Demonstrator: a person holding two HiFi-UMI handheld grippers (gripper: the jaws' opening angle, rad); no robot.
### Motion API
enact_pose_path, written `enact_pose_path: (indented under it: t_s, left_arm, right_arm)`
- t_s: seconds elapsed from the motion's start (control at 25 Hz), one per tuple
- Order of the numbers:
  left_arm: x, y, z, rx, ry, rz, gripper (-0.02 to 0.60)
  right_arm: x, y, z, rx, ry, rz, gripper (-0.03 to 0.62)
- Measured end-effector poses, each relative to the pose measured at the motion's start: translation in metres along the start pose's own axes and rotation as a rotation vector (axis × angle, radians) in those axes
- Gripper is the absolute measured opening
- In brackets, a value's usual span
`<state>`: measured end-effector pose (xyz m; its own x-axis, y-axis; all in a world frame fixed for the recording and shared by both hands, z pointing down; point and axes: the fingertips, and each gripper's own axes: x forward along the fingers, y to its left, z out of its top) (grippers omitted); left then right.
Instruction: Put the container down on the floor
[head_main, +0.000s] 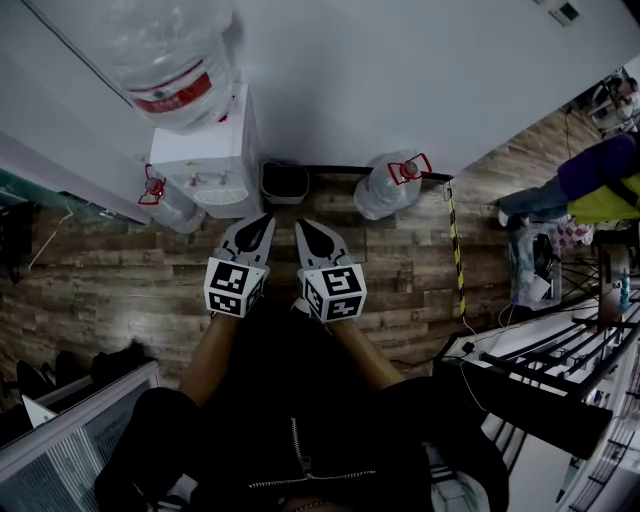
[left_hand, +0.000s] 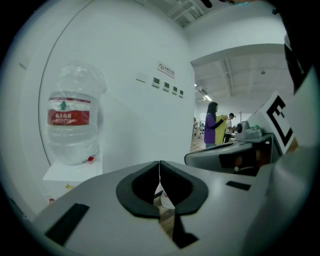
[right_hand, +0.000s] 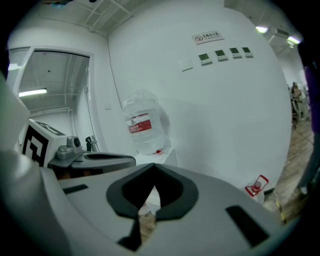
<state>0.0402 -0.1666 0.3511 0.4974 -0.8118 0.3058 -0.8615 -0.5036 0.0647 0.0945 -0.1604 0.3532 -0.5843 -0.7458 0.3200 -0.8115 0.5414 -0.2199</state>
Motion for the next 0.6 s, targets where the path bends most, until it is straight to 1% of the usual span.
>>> enact_pose_path:
  t_s: [0.32, 0.6]
  left_arm:
    - [-0.001, 0.0078, -0.0009, -0.025, 0.004, 0.023, 0.015]
    - [-0.0006, 0.0056, -0.0039, -0.026, 0.002, 0.026, 0.015]
  right_arm:
    - [0.0054, 0.0081, 0.0096, -0.025, 0.005, 0.028, 0.009]
    - [0.0019, 0.0062, 0.0082, -0.028, 0.001, 0.023, 0.009]
